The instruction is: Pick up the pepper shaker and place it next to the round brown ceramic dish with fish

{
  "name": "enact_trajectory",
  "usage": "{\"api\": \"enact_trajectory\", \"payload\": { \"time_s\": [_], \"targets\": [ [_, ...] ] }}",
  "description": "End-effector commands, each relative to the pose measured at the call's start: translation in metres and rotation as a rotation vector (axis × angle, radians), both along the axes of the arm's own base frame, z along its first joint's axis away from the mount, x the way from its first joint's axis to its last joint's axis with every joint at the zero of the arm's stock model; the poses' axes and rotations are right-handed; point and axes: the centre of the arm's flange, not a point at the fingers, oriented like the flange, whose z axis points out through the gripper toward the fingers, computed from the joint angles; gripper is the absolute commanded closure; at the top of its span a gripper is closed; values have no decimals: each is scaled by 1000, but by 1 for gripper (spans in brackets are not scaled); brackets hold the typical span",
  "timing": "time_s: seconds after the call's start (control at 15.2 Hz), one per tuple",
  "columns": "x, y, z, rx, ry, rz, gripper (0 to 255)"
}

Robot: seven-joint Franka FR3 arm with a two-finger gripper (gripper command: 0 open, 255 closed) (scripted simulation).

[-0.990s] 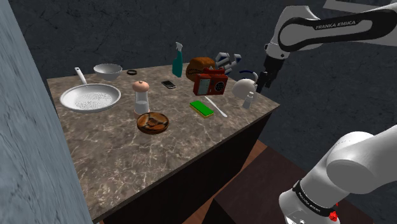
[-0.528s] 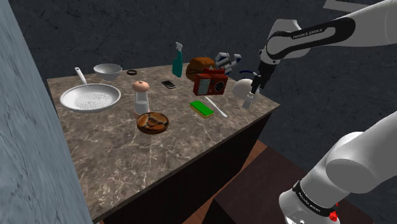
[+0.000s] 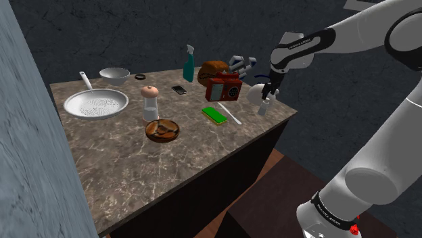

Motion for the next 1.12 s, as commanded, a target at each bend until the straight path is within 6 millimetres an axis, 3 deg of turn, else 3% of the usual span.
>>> {"api": "enact_trajectory", "payload": {
  "time_s": [0.0,0.46,0.92,0.99,1.06],
  "targets": [
    [5,-7,-10,-3,-4,2,0],
    [7,-11,-44,-3,-4,2,0],
    [7,-11,-44,-3,-4,2,0],
    [7,-11,-44,-3,-4,2,255],
    [7,-11,-44,-3,-4,2,255]
  ]
}}
